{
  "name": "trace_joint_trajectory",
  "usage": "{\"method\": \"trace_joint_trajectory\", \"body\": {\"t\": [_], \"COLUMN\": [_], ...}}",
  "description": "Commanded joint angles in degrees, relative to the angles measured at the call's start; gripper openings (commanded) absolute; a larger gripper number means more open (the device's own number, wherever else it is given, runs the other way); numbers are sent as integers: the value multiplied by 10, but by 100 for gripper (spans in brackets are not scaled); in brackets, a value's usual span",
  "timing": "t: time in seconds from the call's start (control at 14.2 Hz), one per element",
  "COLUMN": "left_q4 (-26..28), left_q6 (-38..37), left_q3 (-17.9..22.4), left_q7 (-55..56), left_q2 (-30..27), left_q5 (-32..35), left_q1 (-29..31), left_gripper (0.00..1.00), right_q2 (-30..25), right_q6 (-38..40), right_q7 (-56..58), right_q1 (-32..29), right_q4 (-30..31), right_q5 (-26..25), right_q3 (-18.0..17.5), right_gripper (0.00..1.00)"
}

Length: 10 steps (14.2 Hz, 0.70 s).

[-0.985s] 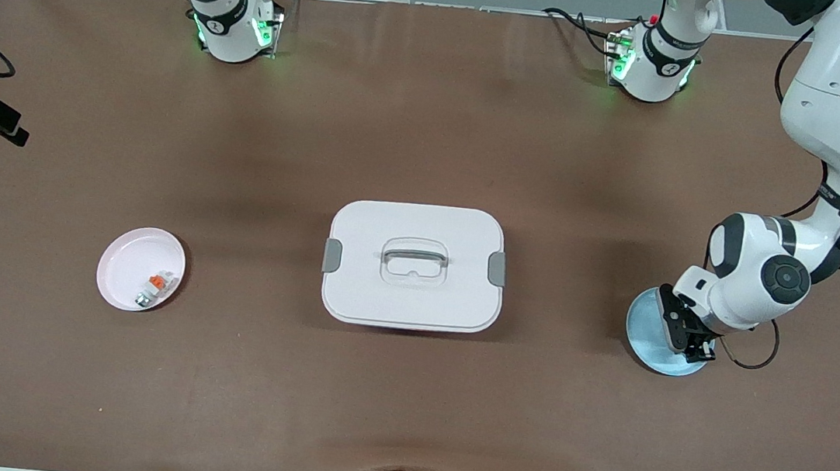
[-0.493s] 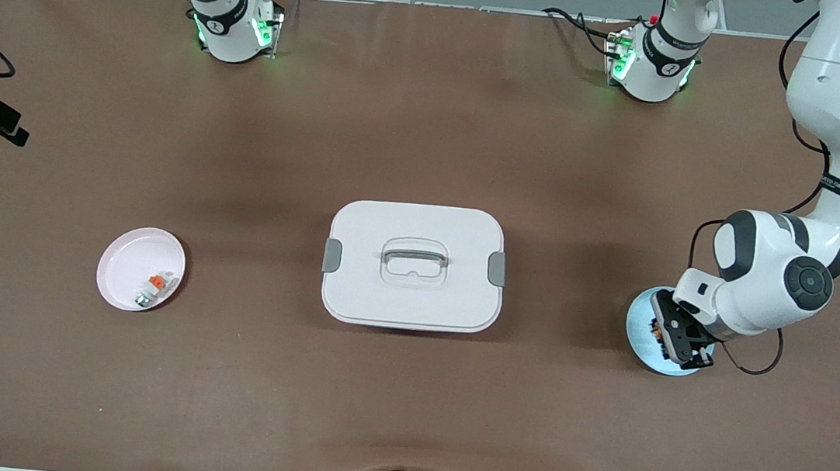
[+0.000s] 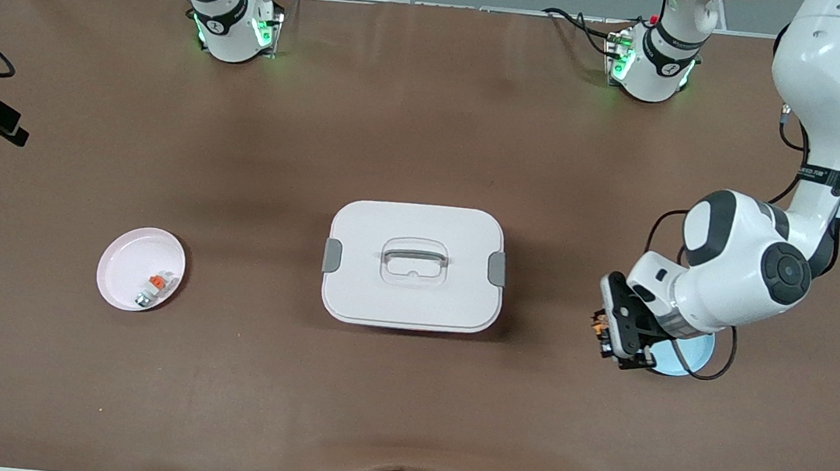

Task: Transfer orange switch to right arm and place
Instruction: 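Lift the switch with the left gripper and carry it over the box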

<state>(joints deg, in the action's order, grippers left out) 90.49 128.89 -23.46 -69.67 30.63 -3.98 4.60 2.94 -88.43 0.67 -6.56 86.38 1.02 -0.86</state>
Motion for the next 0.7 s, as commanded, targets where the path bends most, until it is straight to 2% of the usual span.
{"method": "trace_joint_trajectory", "body": {"t": [0.0, 0.14, 0.42, 0.63], "left_q4": [-40, -71, -89, -126], "left_q6": [-38, -42, -41, -38], "left_q3": [-58, -98, -185, -180], "left_q7": [37, 53, 221, 288], "left_q2": [-4, -3, 2, 5], "left_q5": [-8, -8, -5, 0], "left_q1": [6, -5, -19, -83], "left_gripper": [0, 0, 0, 0], "right_q2": [0, -1, 0, 1], "right_q6": [5, 6, 9, 6], "right_q7": [-3, -4, -3, 4], "right_q1": [-16, -16, -17, -20], "right_q4": [-5, -5, -5, -3], "right_q5": [-8, -8, -7, -5], "right_q3": [-10, -10, -10, -11], "right_gripper": [100, 100, 100, 100]}}
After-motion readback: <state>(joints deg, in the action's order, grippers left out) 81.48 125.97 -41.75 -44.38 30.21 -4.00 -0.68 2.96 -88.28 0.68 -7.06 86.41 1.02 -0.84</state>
